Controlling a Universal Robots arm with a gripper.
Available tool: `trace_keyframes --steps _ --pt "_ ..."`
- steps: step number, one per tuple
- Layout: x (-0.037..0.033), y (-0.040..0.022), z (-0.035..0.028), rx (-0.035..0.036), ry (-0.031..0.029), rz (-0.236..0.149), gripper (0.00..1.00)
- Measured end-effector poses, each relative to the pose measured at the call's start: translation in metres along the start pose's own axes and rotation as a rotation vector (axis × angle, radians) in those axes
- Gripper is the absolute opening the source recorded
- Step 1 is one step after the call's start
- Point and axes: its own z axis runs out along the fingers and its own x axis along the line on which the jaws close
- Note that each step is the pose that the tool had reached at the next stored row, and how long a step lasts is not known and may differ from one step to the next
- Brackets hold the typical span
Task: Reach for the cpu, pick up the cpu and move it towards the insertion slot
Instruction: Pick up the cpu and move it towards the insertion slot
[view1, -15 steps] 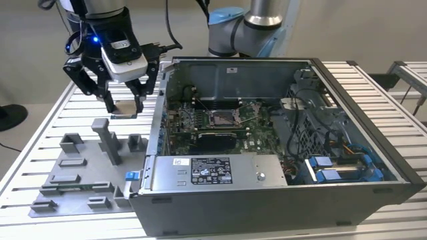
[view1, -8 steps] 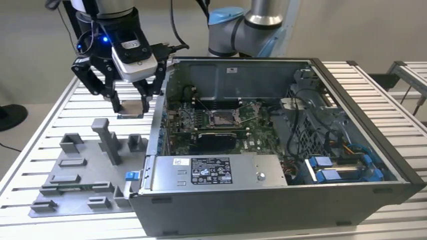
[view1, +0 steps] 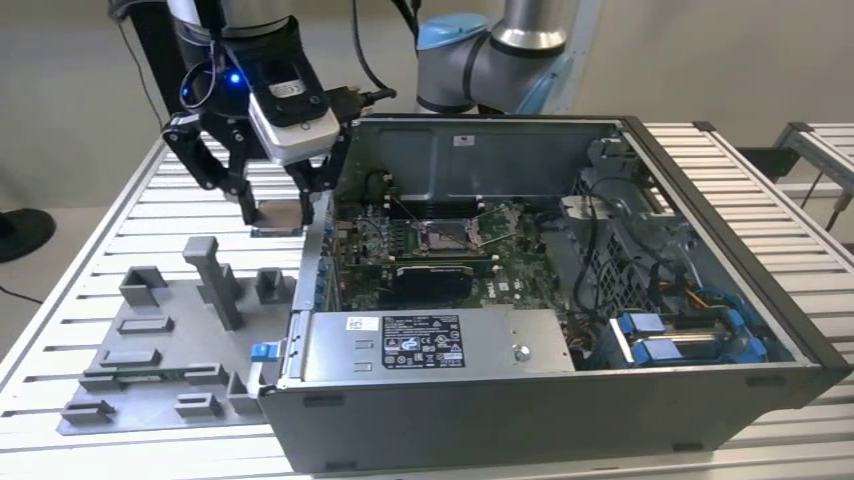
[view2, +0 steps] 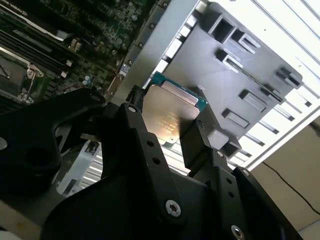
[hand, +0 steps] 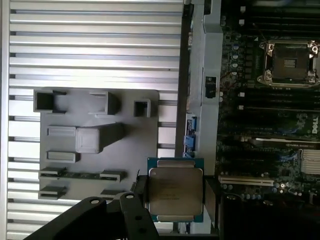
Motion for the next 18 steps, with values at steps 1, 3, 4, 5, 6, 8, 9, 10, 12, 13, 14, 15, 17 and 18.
trace_keyframes --steps 1,3,4,5,6,8,9,10,12,13,14,15,17,18 --pt "-0.0018 0.0 -0.0001 0.0 0.0004 0.0 0.0" --pt "-0.0051 -0.0001 -0.0002 0.0001 0.001 0.0 0.0" --pt "-0.0069 -0.0001 -0.0003 0.0001 0.0014 0.0 0.0" --pt "-0.0087 -0.0001 -0.0004 0.0001 0.0018 0.0 0.0" --pt "-0.0104 -0.0002 -0.0004 0.0 0.002 0.0 0.0" --pt "-0.0139 -0.0002 -0.0005 0.0 0.0027 0.0 0.0" --pt "-0.0158 -0.0003 -0.0006 0.0 0.0032 0.0 0.0" --pt "-0.0175 -0.0003 -0.0006 0.0 0.0034 0.0 0.0" --pt "-0.0209 -0.0004 -0.0008 0.0 0.0042 0.0 0.0" --pt "-0.0226 -0.0004 -0.0008 0.0 0.0044 0.0 0.0" --pt "-0.0242 -0.0004 -0.0009 0.0 0.0046 0.0 0.0" --pt "-0.0256 -0.0005 -0.001 0.0 0.0049 0.0 0.0" --pt "-0.0291 -0.0005 -0.001 0.0 0.0055 0.0 0.0" --pt "-0.0308 -0.0005 -0.0011 0.0 0.0058 0.0 0.0"
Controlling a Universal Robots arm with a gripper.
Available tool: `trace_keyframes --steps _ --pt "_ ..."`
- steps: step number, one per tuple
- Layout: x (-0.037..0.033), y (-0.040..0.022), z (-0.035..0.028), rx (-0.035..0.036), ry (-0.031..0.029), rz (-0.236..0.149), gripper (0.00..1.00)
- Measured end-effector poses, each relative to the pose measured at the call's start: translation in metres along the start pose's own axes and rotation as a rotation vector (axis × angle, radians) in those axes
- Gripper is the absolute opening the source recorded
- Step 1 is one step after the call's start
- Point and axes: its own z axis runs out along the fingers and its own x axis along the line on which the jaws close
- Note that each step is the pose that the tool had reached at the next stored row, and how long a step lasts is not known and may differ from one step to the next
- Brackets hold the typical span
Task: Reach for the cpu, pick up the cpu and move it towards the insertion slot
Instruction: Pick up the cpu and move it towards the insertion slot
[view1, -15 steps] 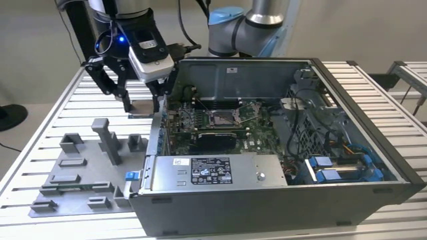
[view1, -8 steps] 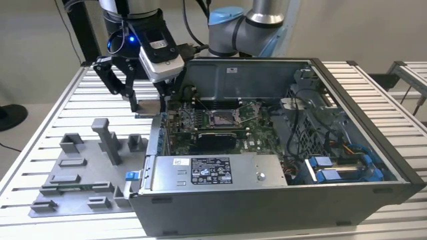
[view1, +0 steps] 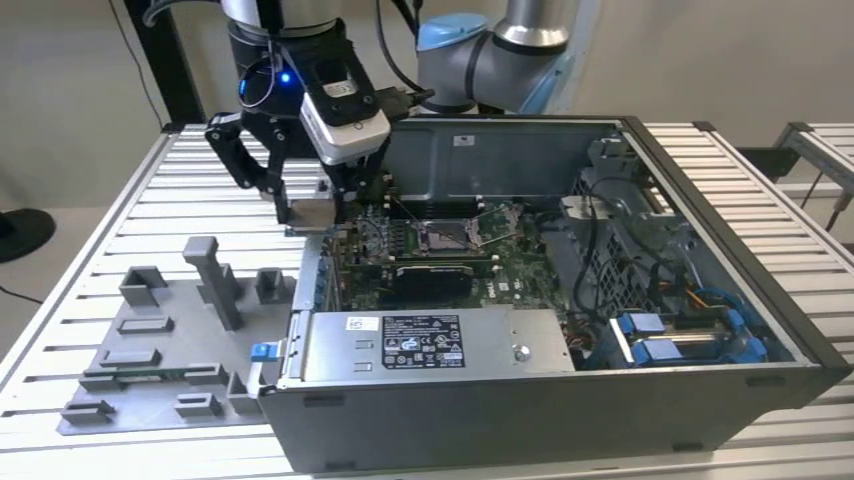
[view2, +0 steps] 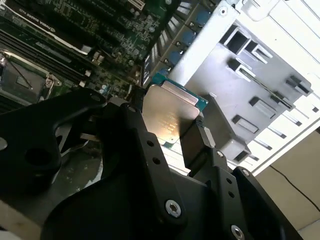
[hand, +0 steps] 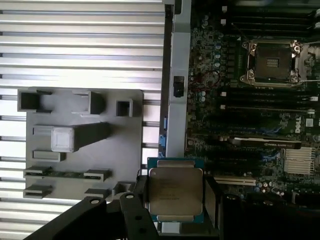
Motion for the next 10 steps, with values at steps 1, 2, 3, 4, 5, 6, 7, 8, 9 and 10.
trace_keyframes --steps 1,2,3,4,5,6,7,8,9,10 --pt "-0.0018 0.0 0.0 -0.0001 0.0003 0.0 0.0" --pt "-0.0037 -0.0001 -0.0002 0.0 0.0008 0.0 0.0" --pt "-0.0056 -0.0001 -0.0002 0.0 0.001 0.0 0.0" --pt "-0.009 -0.0002 -0.0004 0.0 0.0017 0.0 0.0" --pt "-0.011 -0.0002 -0.0004 0.0 0.0021 0.0 0.0" --pt "-0.0128 -0.0002 -0.0005 0.0 0.0025 0.0 0.0" --pt "-0.0143 -0.0003 -0.0006 0.0001 0.0028 0.0 0.0" --pt "-0.0162 -0.0003 -0.0006 0.0 0.0033 0.0 0.0" --pt "-0.0184 -0.0003 -0.0007 -0.0001 0.0041 0.0 0.0" --pt "-0.0207 -0.0004 -0.0008 0.0 0.0051 0.0 0.0"
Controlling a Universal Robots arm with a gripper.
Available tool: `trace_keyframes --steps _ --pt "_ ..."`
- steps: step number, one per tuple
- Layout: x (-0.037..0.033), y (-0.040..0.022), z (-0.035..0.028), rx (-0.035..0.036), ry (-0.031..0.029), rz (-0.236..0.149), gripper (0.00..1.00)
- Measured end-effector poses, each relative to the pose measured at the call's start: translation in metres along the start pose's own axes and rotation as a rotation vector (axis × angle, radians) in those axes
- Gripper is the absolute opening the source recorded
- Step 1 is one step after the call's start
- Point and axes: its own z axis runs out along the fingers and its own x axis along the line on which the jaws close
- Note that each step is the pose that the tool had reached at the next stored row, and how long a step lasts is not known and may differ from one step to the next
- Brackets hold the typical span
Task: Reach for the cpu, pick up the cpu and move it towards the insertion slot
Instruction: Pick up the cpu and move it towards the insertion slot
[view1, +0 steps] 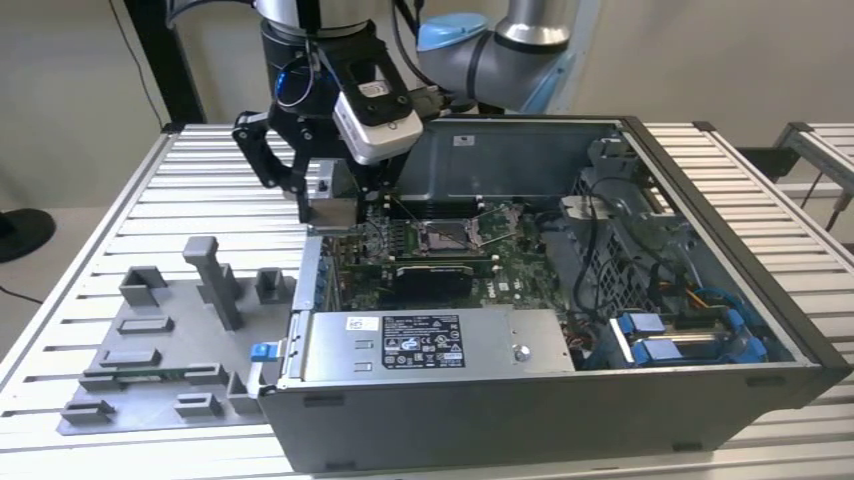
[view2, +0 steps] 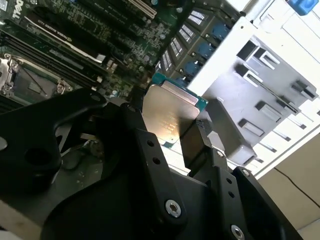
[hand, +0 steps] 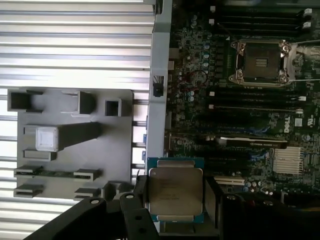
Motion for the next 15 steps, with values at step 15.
trace_keyframes --steps 15 --pt "-0.0463 -0.0008 -0.0021 -0.0002 0.0101 0.0 0.0"
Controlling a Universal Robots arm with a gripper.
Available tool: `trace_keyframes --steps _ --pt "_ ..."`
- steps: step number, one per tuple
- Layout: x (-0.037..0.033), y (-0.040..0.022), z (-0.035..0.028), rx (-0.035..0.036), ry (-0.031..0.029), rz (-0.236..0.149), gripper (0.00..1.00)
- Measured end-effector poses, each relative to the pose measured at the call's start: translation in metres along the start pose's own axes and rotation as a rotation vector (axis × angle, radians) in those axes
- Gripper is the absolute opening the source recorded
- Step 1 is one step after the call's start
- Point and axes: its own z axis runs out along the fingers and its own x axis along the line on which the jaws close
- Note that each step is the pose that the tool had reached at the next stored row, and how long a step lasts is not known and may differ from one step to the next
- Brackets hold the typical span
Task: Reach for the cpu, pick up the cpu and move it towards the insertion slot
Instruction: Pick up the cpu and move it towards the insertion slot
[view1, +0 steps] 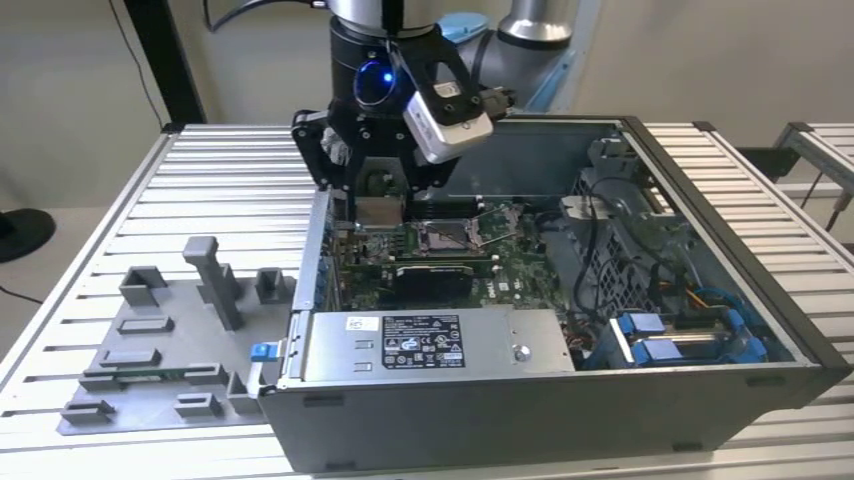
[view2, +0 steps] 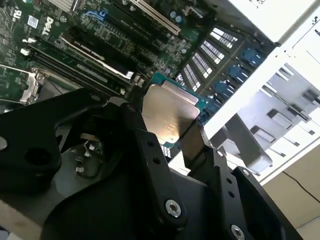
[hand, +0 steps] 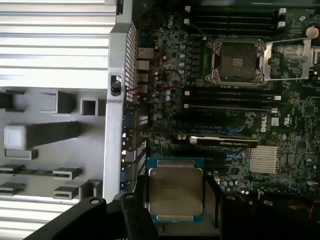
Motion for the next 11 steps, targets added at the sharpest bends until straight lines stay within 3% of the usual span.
trace_keyframes --steps 11 --pt "-0.0492 0.0008 -0.002 0.0014 0.0012 0.0 0.0"
